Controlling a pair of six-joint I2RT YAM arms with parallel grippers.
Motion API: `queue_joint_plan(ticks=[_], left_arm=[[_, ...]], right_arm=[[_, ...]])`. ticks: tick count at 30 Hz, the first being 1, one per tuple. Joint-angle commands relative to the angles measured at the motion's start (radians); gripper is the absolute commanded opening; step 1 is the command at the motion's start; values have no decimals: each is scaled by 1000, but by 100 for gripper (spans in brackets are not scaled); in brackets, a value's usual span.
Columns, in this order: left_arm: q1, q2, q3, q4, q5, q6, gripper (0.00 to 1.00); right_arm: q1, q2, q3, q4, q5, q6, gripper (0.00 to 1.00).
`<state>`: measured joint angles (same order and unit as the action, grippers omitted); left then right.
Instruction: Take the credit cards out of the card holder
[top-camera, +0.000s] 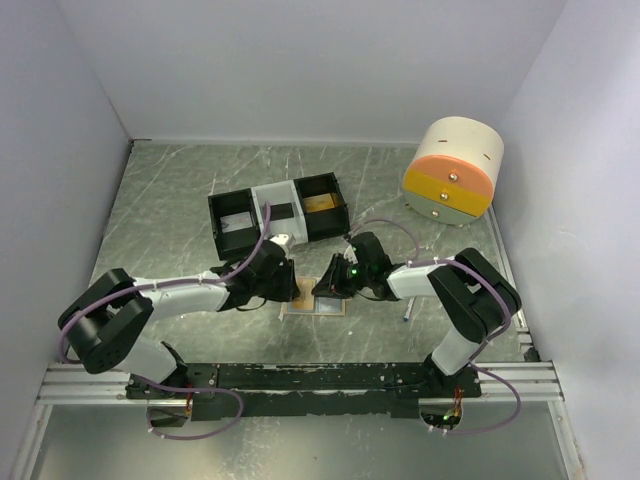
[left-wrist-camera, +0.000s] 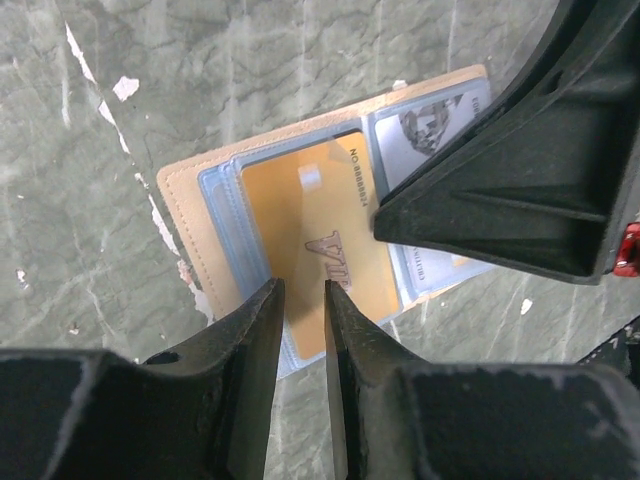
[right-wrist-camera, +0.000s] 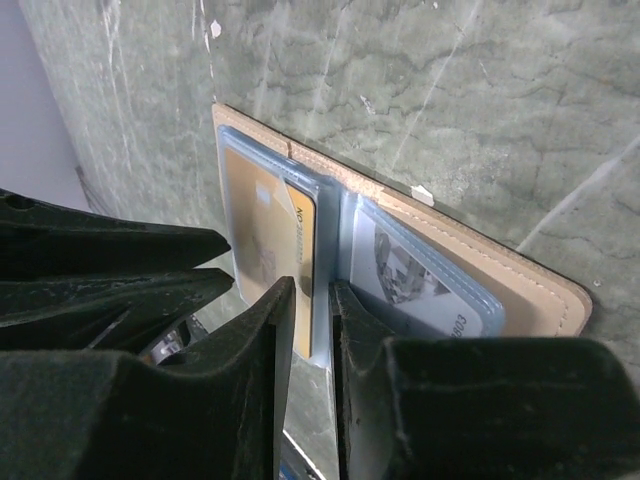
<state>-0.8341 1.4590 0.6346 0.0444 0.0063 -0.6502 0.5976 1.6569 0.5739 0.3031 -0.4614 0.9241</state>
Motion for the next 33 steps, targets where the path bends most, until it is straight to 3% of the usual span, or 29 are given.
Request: queue_joint_plan(ticks=[1, 7, 13, 24, 33], left_arm=[[-5, 17, 27, -57, -4, 32, 35], [-3, 37, 29, -63, 10, 44, 34], [-7, 72, 52, -74, 15, 51, 30], [-15, 76, 77, -120, -33, 38, 26], [-15, 59, 62, -122, -36, 34, 27]], right_arm=[[-13, 38, -27, 41, 10, 29, 22], [-14, 37, 2, -43, 71, -12, 21], [-13, 55, 9, 3, -10, -21, 19], [-20, 18, 26, -73, 39, -58, 6], [-39, 15, -6, 3, -13, -26, 0]])
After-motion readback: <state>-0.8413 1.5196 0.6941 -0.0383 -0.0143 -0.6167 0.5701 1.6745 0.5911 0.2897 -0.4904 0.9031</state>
